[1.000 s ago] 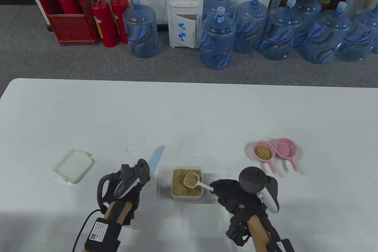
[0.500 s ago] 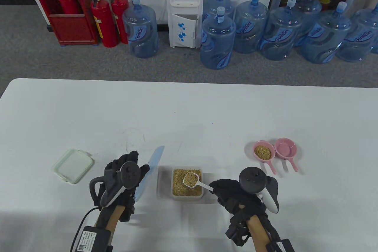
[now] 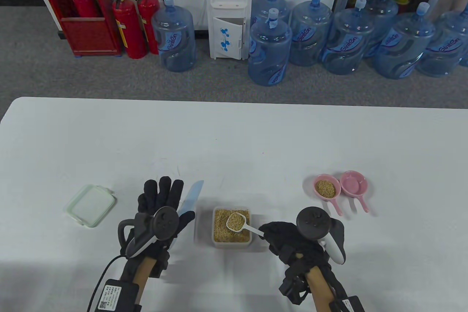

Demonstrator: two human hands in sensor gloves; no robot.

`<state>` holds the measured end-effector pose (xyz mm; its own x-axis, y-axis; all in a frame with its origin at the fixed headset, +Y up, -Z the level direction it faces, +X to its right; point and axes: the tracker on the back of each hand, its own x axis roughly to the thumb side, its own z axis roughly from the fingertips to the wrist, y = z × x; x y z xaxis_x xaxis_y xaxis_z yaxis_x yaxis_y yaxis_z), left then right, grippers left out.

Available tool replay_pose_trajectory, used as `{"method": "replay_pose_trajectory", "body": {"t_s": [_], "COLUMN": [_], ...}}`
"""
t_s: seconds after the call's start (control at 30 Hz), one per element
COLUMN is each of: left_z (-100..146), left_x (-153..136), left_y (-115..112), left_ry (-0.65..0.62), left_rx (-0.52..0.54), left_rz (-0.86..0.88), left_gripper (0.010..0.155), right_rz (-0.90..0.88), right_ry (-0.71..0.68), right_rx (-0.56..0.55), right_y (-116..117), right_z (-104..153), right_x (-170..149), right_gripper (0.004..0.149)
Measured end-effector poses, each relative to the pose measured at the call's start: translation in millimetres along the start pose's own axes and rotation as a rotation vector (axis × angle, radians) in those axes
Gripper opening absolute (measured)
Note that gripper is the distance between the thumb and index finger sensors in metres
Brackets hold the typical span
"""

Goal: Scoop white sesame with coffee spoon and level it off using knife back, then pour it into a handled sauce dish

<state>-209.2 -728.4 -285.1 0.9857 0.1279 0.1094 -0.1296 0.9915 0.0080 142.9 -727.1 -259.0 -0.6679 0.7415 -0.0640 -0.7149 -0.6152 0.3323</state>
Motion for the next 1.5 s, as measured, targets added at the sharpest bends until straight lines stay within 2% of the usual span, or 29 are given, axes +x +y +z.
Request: {"method": "replay_pose_trajectory", "body": {"t_s": [0.23, 0.4, 0.53, 0.63, 0.93, 1.17, 1.3, 1.5], "left_z": [-1, -2, -2, -3, -3, -4, -4, -4], "left_x": [-2, -5, -5, -5, -6, -5, -5, -5], "left_y": [-1, -2, -1, -1, -1, -1, -2, -2], "left_ry": [0.011, 0.021, 0.022, 0.02, 0.021, 0.019, 0.019, 0.019], "left_rx": [-0.015, -0.031, -0.03, -0.032, -0.043, -0.054, -0.059, -0.07], "left_rz": [-0.001, -0.003, -0.006, -0.004, -0.008, -0.013, -0.014, -0.02], "left_gripper": [0.083, 0.083, 0.082, 0.083, 0.082, 0.082, 0.082, 0.082], "right_rz": [-0.048, -0.129, -0.196, -0.234, -0.304, -0.131, -0.077, 0.135], "right_ry": [-0.01, -0.01, 0.015, 0.064, 0.222, 0.374, 0.403, 0.434], "right_rx": [-0.03, -0.105, -0.2, -0.318, -0.539, -0.602, -0.615, -0.649], "right_y": [-10, -31, -52, -71, -96, -99, -98, -94], "right_z": [3, 9, 14, 20, 28, 24, 22, 17], "right_x": [-3, -12, -26, -41, -81, -97, -98, -93], "right_gripper": [0.043, 0.043, 0.043, 0.043, 0.045, 0.046, 0.046, 0.046]}}
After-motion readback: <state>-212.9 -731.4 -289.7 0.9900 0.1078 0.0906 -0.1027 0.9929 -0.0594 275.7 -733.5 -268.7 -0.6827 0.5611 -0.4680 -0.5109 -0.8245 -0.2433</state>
